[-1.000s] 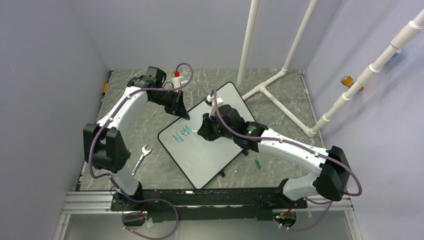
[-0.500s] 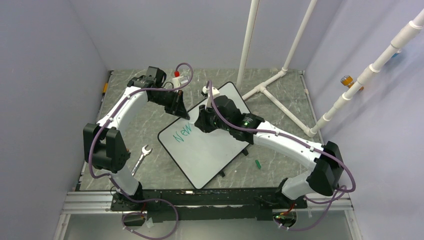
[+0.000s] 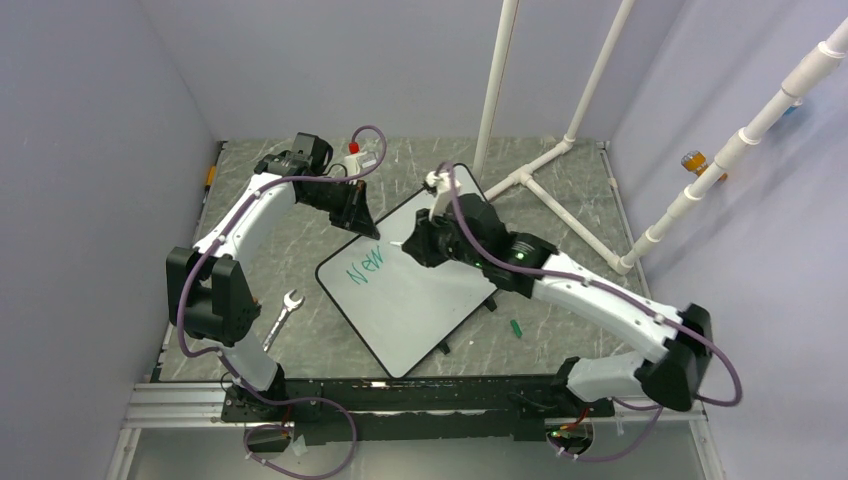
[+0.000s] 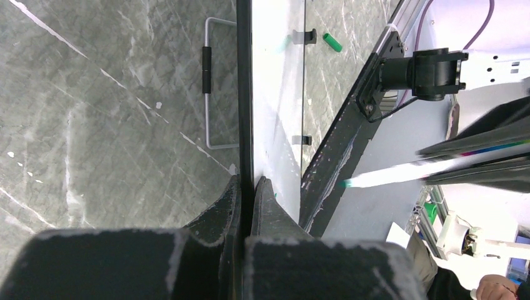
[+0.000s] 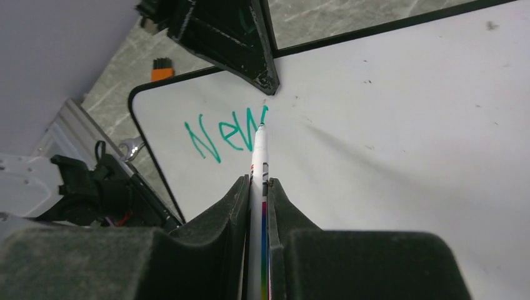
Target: Write a sentence on the whiteboard
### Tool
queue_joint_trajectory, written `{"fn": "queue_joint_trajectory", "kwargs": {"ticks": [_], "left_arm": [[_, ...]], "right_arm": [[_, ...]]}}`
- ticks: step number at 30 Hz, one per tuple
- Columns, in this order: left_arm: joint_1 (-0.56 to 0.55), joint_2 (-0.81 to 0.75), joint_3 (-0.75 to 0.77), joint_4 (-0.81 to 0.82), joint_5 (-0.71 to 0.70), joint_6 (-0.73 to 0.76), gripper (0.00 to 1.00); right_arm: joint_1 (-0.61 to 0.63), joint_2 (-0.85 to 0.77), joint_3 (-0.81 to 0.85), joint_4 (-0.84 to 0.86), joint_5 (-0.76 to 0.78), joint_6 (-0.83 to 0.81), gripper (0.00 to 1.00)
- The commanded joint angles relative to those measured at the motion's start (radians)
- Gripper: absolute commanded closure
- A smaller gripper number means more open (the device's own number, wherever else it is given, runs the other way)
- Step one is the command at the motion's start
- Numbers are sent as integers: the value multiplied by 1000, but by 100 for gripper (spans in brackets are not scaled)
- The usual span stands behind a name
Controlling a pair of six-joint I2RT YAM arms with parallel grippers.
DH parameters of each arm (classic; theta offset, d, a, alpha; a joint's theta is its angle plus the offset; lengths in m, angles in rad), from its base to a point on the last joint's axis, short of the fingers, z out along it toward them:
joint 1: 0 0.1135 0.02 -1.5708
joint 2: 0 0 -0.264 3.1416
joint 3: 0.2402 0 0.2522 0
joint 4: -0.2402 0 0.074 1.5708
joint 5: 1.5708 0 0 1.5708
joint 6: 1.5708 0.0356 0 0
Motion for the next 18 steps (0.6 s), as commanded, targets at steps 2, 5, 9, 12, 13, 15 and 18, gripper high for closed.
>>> {"fn": "queue_joint_trajectory", "kwargs": {"ticks": [2, 5, 9, 12, 13, 15, 18], "left_arm": [[-4, -14, 27, 76, -105, 90, 100], [-10, 1, 47, 77, -91, 89, 100], [-24, 23, 87, 51, -87, 100, 100], [-34, 34, 104, 46, -101, 87, 100], [-38, 39, 112, 38, -112, 84, 100], [-48, 47, 125, 30, -124, 80, 100], [-63, 44, 144, 28, -120, 80, 100]], "right_arm": [[-3, -174, -73, -22, 47, 30, 100], [-3, -233, -124, -36, 65, 40, 100], [-5, -293, -171, -46, 83, 54, 100], [-4, -321, -192, -50, 88, 60, 100], [-4, -327, -194, -53, 91, 61, 100], [-4, -337, -198, -60, 98, 62, 100], [-4, -352, -208, -65, 102, 63, 100]]}}
